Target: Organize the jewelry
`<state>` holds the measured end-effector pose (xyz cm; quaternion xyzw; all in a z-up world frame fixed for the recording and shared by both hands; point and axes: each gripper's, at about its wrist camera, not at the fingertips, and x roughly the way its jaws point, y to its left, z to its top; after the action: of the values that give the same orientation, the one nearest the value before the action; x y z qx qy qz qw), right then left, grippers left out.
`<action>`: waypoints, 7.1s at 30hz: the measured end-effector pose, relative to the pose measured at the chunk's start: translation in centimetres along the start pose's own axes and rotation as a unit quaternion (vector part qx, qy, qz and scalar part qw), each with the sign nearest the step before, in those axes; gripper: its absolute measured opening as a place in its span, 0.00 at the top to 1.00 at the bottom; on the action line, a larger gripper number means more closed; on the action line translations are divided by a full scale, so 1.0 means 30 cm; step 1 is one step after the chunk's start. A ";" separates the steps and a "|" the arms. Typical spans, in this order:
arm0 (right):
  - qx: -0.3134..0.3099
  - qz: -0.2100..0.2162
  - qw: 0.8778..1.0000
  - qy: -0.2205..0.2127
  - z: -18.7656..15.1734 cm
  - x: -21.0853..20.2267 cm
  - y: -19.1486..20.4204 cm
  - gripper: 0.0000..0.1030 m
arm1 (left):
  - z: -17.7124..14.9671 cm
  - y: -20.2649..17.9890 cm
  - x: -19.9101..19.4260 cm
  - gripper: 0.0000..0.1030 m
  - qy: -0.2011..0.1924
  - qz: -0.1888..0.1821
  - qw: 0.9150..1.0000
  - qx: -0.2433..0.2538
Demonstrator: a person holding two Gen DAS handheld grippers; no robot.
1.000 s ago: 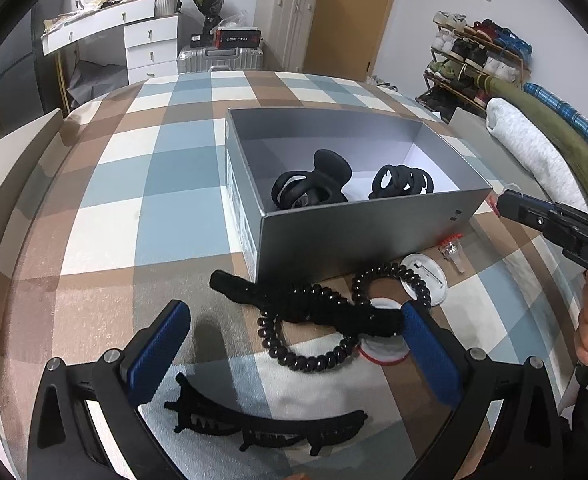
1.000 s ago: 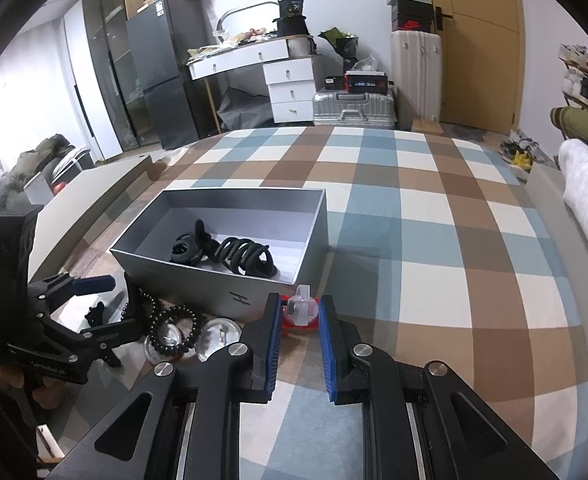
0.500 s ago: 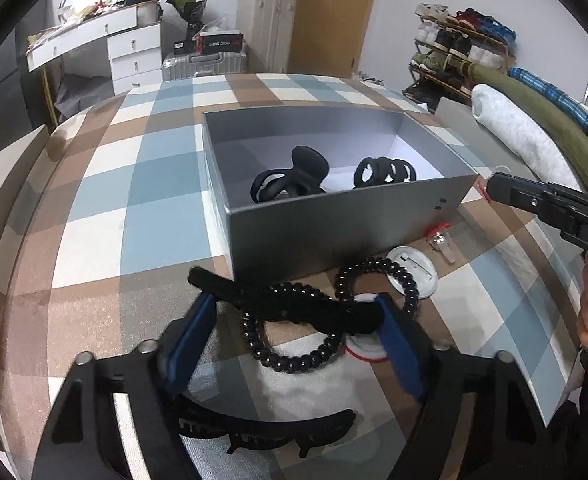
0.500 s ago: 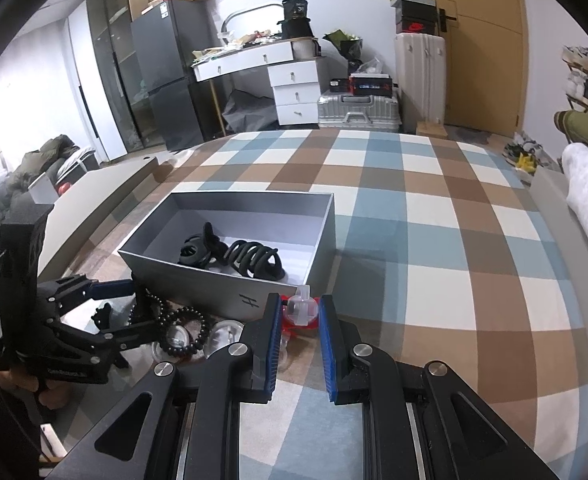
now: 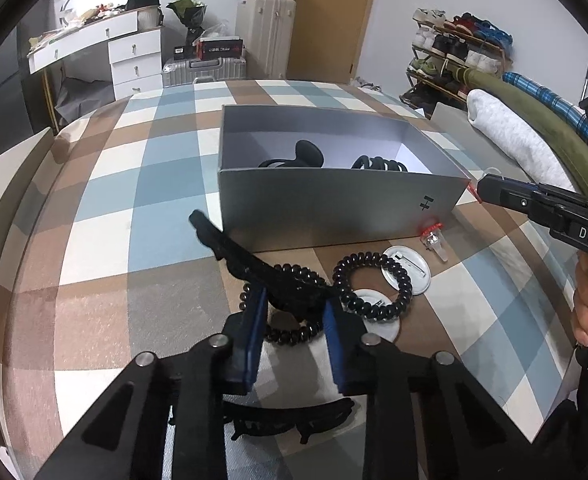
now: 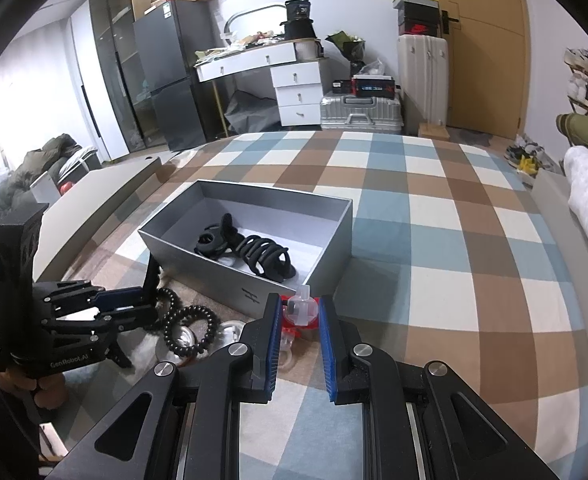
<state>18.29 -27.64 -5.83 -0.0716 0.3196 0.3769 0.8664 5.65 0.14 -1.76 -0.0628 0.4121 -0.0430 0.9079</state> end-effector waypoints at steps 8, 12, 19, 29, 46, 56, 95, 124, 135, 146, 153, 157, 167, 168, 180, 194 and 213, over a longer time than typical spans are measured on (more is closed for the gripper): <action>0.001 -0.001 1.000 -0.006 -0.001 -0.014 -0.004 0.83 | -0.011 0.011 -0.063 0.90 -0.034 0.017 0.999 -0.010; 0.003 -0.001 1.000 -0.010 0.002 -0.024 -0.005 0.83 | -0.009 0.015 -0.083 0.92 -0.049 0.029 0.998 -0.010; 0.003 -0.002 1.000 -0.012 0.006 -0.028 -0.006 0.83 | -0.014 0.036 -0.089 0.93 -0.054 0.036 0.998 -0.016; 0.003 -0.001 1.000 -0.015 0.010 -0.030 -0.007 0.83 | -0.025 0.066 -0.147 0.93 -0.076 0.041 0.996 -0.030; 0.005 0.010 0.999 -0.030 0.018 -0.046 0.002 0.83 | 0.006 0.065 -0.257 0.93 -0.130 0.033 0.991 -0.027; 0.003 0.029 0.999 -0.040 0.027 -0.042 0.024 0.83 | 0.064 0.038 -0.284 0.93 -0.172 -0.007 0.985 -0.022; 0.076 0.094 0.993 0.005 0.109 0.167 -0.046 0.83 | 0.155 -0.043 -0.022 0.93 -0.048 -0.046 0.997 -0.028; 0.065 0.072 0.995 -0.018 0.092 0.055 -0.013 0.54 | 0.099 -0.046 -0.133 0.34 -0.097 0.009 0.995 -0.002; 0.067 0.067 0.995 -0.013 0.041 -0.006 -0.008 0.05 | 0.008 0.041 -0.153 0.01 -0.077 0.031 0.995 -0.053; 0.062 0.035 0.997 0.018 0.008 0.041 -0.013 0.04 | -0.051 0.045 -0.128 0.01 -0.043 0.052 0.997 -0.041; 0.024 0.011 0.999 0.046 -0.016 0.081 0.022 0.17 | -0.067 0.046 -0.112 0.01 -0.031 0.057 0.997 -0.036; 0.014 -0.003 0.997 0.075 -0.038 0.123 0.027 0.36 | -0.074 0.050 -0.102 0.01 -0.023 0.058 0.997 -0.039; -0.015 -0.026 0.995 0.094 -0.060 0.155 0.047 0.54 | -0.077 0.045 -0.098 0.01 -0.015 0.060 0.998 -0.033; -0.018 -0.027 0.995 0.096 -0.061 0.159 0.050 0.60 | -0.077 0.044 -0.096 0.01 -0.014 0.060 0.998 -0.034; -0.039 -0.034 0.994 0.100 -0.071 0.177 0.079 0.70 | -0.077 0.032 -0.094 0.01 -0.009 0.057 0.998 -0.023; -0.061 -0.020 0.996 0.069 -0.050 0.122 0.117 0.84 | -0.086 0.007 -0.075 0.01 0.012 0.052 0.999 -0.003; -0.051 0.014 0.998 0.038 -0.017 0.060 0.129 0.84 | -0.108 -0.010 -0.032 0.01 0.057 0.055 0.997 0.015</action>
<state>16.26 -24.00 -6.87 -0.1255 0.3331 0.4023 0.8435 2.57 -0.28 -3.10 -0.0237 0.4651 -0.0027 0.8849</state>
